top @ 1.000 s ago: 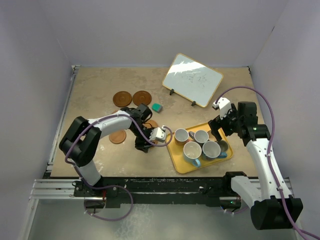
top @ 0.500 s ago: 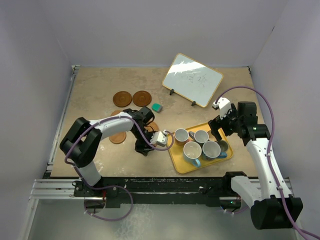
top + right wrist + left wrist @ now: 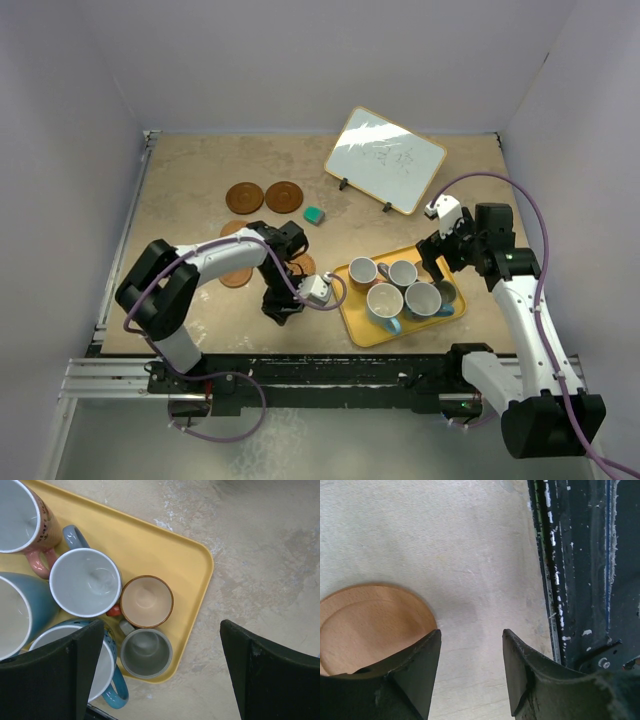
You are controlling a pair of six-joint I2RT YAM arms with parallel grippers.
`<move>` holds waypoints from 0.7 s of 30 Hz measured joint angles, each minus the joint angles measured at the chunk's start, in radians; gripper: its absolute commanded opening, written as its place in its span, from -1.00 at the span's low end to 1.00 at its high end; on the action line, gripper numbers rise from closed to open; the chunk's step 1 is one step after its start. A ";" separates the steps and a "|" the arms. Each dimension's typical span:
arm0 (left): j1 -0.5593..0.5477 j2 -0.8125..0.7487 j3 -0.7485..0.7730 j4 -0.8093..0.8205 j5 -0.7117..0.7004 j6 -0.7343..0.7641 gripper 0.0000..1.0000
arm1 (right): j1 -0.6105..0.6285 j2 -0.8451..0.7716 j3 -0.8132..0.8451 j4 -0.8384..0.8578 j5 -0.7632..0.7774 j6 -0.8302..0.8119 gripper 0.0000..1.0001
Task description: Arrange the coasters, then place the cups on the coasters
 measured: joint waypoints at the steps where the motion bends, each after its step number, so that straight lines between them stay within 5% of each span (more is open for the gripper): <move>1: -0.001 -0.002 0.000 -0.007 0.001 0.002 -0.01 | 0.000 0.000 0.000 0.000 0.000 0.000 1.00; 9: 0.004 -0.046 0.021 -0.022 0.007 -0.015 0.02 | 0.000 0.006 0.000 0.000 0.002 0.000 1.00; 21: 0.172 -0.043 0.117 0.256 0.019 -0.233 0.14 | 0.000 0.006 0.000 0.000 0.002 0.000 1.00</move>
